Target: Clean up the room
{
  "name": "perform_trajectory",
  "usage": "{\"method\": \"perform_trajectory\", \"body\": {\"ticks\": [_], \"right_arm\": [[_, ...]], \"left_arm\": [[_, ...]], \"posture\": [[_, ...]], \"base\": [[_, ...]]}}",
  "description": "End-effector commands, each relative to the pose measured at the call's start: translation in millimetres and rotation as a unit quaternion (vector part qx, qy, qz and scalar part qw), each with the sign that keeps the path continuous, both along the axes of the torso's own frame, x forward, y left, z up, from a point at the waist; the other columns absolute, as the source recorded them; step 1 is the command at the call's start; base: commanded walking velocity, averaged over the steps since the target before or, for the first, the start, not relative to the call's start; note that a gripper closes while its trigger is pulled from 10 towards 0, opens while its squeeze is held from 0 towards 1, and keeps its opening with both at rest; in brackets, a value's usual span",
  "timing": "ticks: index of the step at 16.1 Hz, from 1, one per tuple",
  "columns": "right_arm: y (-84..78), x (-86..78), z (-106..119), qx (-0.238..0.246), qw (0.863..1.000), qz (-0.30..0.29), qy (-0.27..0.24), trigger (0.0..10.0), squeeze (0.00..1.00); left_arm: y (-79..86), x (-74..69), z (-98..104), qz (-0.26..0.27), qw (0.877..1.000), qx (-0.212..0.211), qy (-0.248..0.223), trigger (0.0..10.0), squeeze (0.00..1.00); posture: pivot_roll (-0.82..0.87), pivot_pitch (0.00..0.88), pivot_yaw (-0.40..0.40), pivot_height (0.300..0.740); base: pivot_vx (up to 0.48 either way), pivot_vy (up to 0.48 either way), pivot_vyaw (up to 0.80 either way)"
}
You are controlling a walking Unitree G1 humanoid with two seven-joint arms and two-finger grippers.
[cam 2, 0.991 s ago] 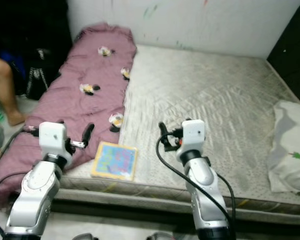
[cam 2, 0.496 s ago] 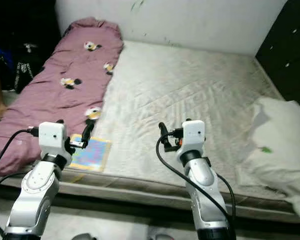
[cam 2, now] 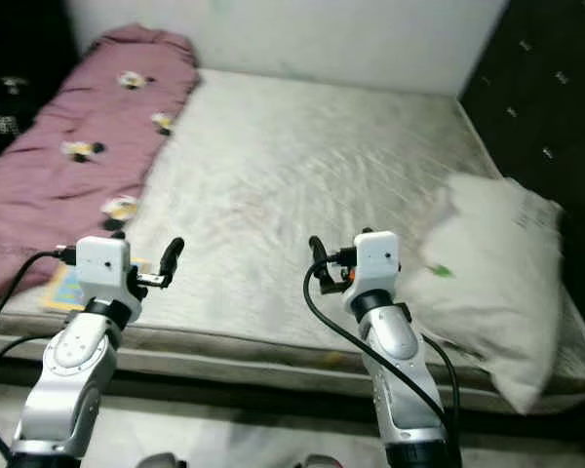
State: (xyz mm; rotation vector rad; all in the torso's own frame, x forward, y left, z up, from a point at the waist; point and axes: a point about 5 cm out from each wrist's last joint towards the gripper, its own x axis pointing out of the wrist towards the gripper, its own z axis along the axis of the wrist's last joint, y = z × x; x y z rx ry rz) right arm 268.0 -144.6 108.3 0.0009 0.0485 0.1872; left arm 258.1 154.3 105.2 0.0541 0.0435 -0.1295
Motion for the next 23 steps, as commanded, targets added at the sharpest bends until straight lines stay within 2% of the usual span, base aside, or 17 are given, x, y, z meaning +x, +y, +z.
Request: {"method": "perform_trajectory", "body": {"ticks": [1,8,11,16,19,23], "right_arm": [[-5.6,0.9,4.5,-0.006,1.0,-0.006,-0.008,10.0,0.0],[-6.0,2.5,4.2,-0.011,1.0,-0.003,-0.007,10.0,0.0],[-5.9,3.1,3.9,-0.013,1.0,-0.001,-0.006,10.0,0.0],[-7.1,4.1,3.8,-0.016,1.0,0.0,-0.005,10.0,0.0],[-6.7,4.8,4.2,-0.016,1.0,0.0,-0.006,10.0,0.0],[-5.5,5.5,4.5,-0.016,1.0,0.003,-0.006,10.0,0.0]], "left_arm": [[-5.1,0.6,2.4,-0.011,1.0,-0.005,-0.004,10.0,0.0],[-7.1,1.8,2.3,-0.011,1.0,-0.007,-0.006,10.0,0.0],[-6.6,2.5,4.2,-0.005,1.0,-0.021,-0.017,10.0,0.0],[-11.9,1.4,7.0,-0.034,0.998,-0.036,-0.025,10.0,0.0],[-11.5,1.8,7.3,-0.034,0.998,-0.037,-0.027,10.0,0.0],[-11.1,2.1,7.2,-0.035,0.998,-0.034,-0.028,10.0,0.0]], "posture": [[-0.06,0.0,-0.06,0.74],[-0.06,0.0,-0.065,0.74],[-0.06,0.0,-0.066,0.74],[-0.06,0.0,-0.072,0.74],[-0.06,0.0,-0.073,0.74],[-0.06,0.0,-0.074,0.74]], "base": [[0.0,-0.36,0.0],[0.0,-0.364,0.0],[0.0,0.0,0.0],[0.0,0.0,0.0],[0.0,0.0,0.0],[0.26,0.0,0.0]]}}
